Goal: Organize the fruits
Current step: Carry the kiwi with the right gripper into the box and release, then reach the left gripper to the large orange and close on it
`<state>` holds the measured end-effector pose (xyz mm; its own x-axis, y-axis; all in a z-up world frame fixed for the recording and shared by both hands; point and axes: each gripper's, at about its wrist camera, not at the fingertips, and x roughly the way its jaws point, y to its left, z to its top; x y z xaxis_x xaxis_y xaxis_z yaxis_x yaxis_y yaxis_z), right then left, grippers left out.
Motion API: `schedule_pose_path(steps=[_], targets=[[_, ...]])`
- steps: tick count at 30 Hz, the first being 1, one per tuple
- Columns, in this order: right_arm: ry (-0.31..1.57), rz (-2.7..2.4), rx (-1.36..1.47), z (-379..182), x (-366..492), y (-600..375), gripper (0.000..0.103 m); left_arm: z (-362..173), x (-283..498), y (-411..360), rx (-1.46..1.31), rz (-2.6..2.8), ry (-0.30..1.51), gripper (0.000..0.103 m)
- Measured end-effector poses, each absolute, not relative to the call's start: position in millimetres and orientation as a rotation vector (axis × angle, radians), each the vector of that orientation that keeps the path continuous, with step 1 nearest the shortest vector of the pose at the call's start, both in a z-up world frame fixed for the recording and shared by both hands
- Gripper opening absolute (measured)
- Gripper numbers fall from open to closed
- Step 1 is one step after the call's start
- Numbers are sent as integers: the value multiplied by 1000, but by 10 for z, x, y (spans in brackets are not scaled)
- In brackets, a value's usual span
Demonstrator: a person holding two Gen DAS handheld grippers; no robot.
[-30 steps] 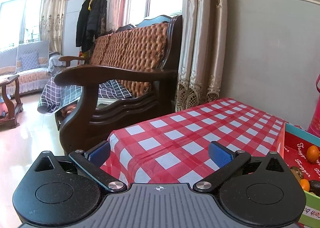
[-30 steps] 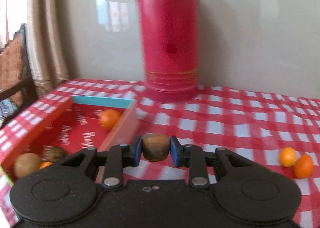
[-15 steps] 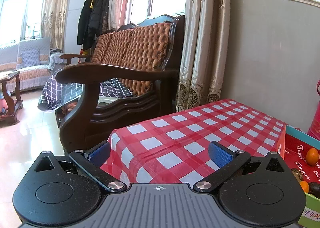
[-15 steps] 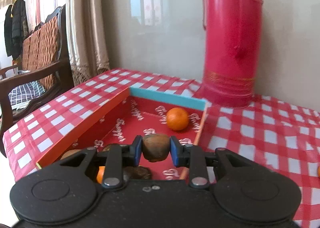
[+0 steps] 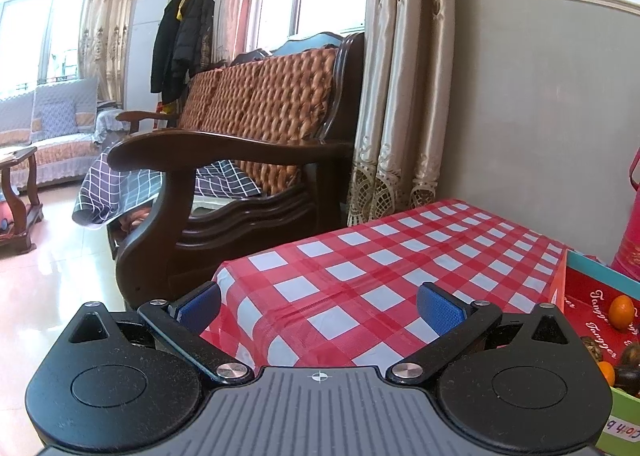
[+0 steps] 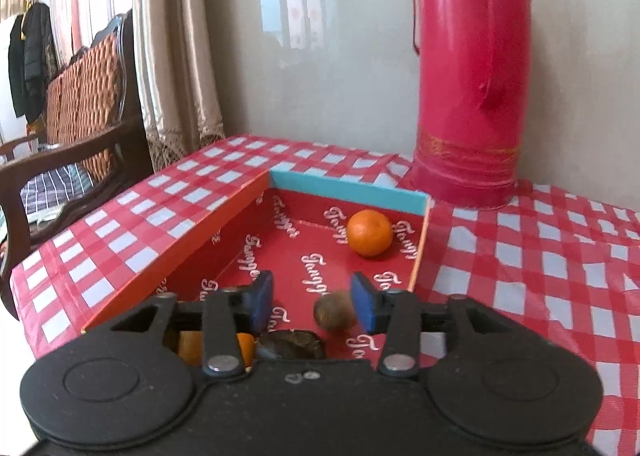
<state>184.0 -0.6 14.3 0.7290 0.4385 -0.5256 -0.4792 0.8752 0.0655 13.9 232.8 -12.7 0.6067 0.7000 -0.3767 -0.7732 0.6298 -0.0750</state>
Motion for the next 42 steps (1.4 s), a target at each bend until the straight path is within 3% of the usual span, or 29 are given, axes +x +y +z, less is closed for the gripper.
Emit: schedule_pose_path(steps=[4, 6, 12, 22, 25, 42], targets=[[504, 471, -83, 258, 1745, -199, 62, -119, 161, 2292, -237, 849, 330, 103], [482, 445, -77, 307, 1702, -340, 72, -113, 179, 2254, -229, 839, 330, 103], [441, 326, -84, 316, 1598, -836, 81, -82, 235, 2089, -212, 798, 330, 103], [403, 8, -24, 153, 1563, -1871, 84, -10, 411, 1503, -104, 683, 318, 103], [385, -86, -29, 79, 1521, -2125, 94, 12, 452, 1302, -67, 643, 305, 103], [402, -420, -28, -132, 1245, -2969, 97, 139, 767, 229, 101, 341, 324, 103]])
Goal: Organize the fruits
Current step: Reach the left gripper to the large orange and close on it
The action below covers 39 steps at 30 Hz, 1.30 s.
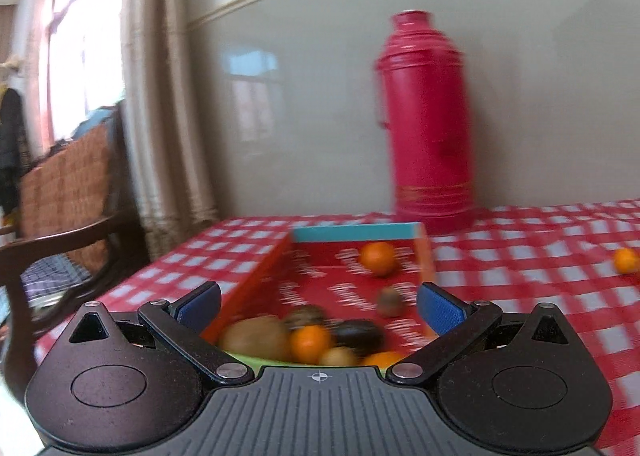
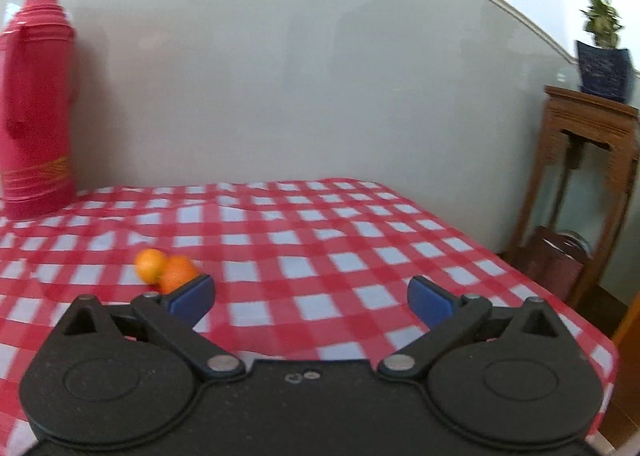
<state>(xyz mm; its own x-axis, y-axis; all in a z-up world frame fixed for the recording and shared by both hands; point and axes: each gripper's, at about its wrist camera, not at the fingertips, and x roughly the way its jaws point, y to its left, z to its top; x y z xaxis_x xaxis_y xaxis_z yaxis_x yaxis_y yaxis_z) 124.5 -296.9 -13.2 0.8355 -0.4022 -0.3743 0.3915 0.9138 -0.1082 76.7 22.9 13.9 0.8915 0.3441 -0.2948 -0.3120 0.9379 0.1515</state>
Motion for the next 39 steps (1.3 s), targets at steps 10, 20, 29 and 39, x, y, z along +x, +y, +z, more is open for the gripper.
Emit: schedule_pose_path(steps=[10, 20, 29, 39], targets=[[403, -489, 7, -169, 1115, -3322, 97, 469, 1026, -825, 101, 57, 335, 103], [405, -528, 52, -179, 943, -3625, 97, 357, 1370, -1750, 174, -82, 383, 102], [408, -587, 92, -217, 850, -3909, 97, 76, 1741, -2290, 221, -138, 466, 78], [411, -568, 128, -223, 843, -4018, 97, -118, 1958, -2611, 213, -175, 520, 67]])
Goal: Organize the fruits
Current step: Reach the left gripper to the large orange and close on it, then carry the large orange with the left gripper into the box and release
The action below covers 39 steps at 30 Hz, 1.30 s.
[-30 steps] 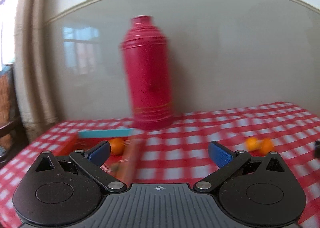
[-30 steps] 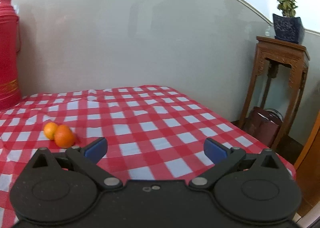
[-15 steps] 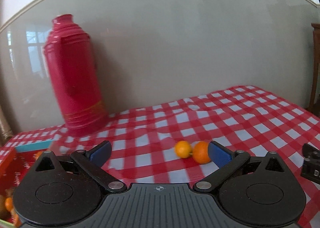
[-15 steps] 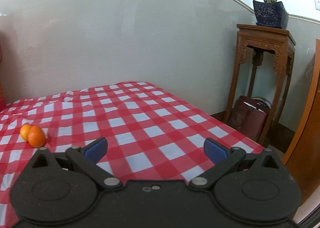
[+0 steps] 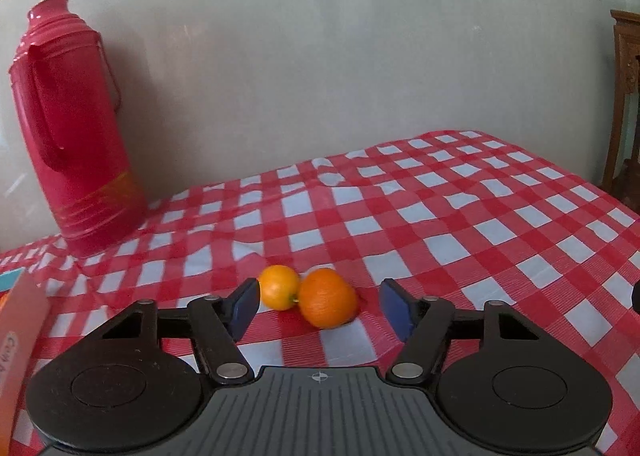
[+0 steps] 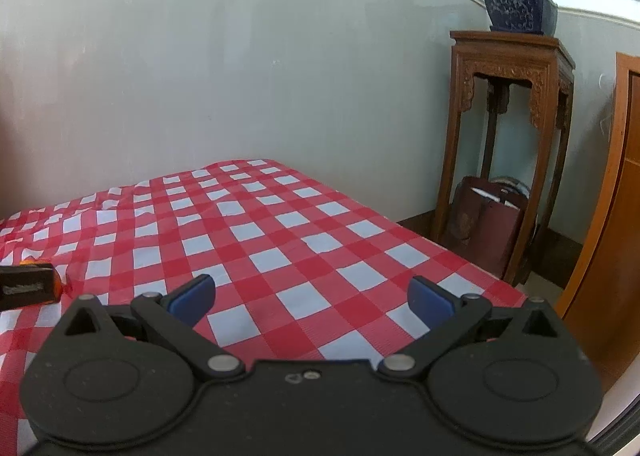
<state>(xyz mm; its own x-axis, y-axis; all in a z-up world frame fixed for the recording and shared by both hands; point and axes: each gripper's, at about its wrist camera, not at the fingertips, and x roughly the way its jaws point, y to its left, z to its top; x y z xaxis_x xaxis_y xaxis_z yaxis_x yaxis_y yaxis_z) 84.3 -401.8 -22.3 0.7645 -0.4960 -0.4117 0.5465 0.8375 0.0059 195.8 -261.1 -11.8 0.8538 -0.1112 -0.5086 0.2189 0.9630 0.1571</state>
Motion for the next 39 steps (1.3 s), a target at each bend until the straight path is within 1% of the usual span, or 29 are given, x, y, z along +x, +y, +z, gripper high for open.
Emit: schedule_pose_path(steps=[6, 7, 8, 9, 13, 15, 20, 21, 22, 23, 39], targets=[[416, -568, 133, -229, 849, -4018, 97, -199, 2056, -2698, 205, -173, 549, 66], [416, -566, 137, -230, 849, -4021, 97, -217, 2077, -2712, 200, -175, 556, 65], [416, -566, 138, -230, 851, -4029, 97, -229, 2093, -2715, 196, -180, 565, 56], [418, -567, 139, -231, 852, -4031, 97, -245, 2114, -2723, 193, -187, 577, 50], [416, -565, 150, -227, 851, -4046, 97, -277, 2147, -2744, 200, -171, 572, 49], [415, -559, 152, -224, 857, -4040, 97, -279, 2146, -2737, 203, -167, 565, 44], [412, -544, 147, -216, 869, -3993, 97, -330, 2168, -2736, 228, -163, 584, 44], [410, -543, 145, -213, 871, -3984, 97, -326, 2176, -2719, 213, -167, 588, 42], [408, -542, 144, -210, 873, -3978, 97, -320, 2174, -2700, 202, -164, 585, 37], [410, -541, 144, -211, 879, -3976, 97, -315, 2174, -2694, 201, -164, 584, 36], [414, -524, 132, -201, 918, -3886, 97, -157, 1959, -2484, 152, -197, 539, 35]])
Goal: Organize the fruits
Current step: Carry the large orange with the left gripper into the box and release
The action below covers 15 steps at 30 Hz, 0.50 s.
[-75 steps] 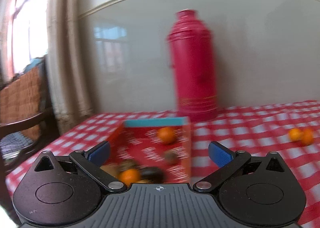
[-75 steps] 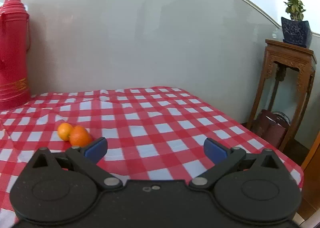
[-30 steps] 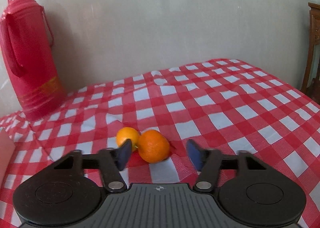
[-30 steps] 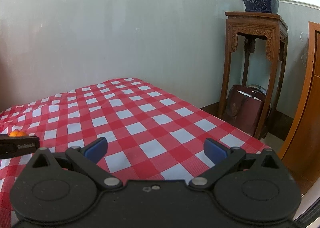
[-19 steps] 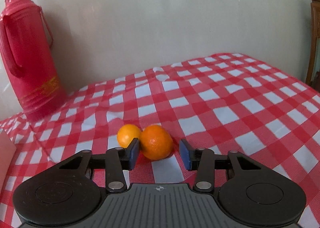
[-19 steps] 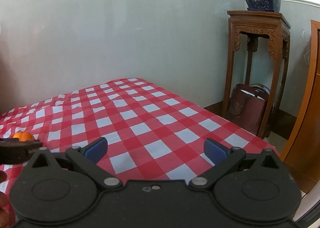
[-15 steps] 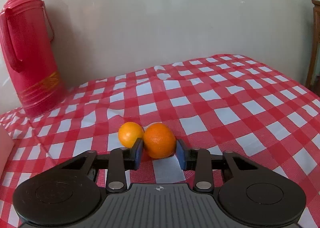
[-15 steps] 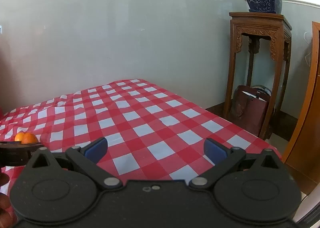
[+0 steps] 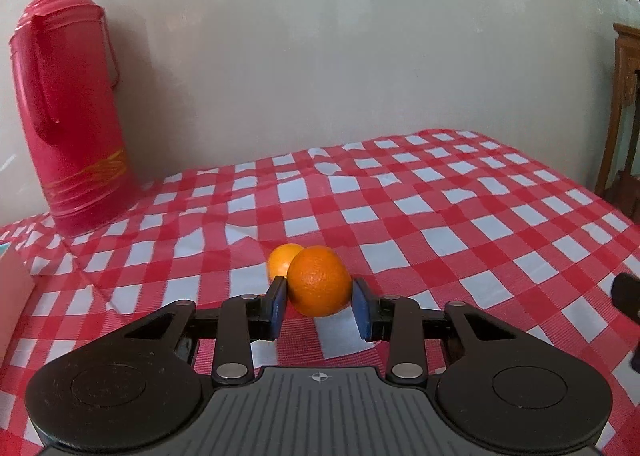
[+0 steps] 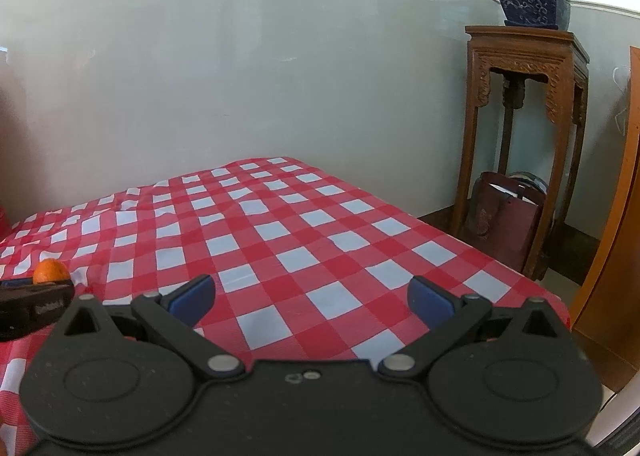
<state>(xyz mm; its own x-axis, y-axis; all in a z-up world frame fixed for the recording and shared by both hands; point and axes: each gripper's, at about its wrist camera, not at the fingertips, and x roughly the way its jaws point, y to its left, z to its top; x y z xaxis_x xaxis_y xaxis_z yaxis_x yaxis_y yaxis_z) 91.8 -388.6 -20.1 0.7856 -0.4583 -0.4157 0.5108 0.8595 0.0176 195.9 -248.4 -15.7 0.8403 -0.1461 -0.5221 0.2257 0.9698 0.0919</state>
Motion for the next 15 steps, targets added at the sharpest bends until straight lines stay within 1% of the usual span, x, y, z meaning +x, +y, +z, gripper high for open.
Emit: schedule_pose_path(steps=[15], targets=[[388, -358, 54, -177, 1082, -3350, 97, 206, 1634, -1539, 95, -60, 497, 35]])
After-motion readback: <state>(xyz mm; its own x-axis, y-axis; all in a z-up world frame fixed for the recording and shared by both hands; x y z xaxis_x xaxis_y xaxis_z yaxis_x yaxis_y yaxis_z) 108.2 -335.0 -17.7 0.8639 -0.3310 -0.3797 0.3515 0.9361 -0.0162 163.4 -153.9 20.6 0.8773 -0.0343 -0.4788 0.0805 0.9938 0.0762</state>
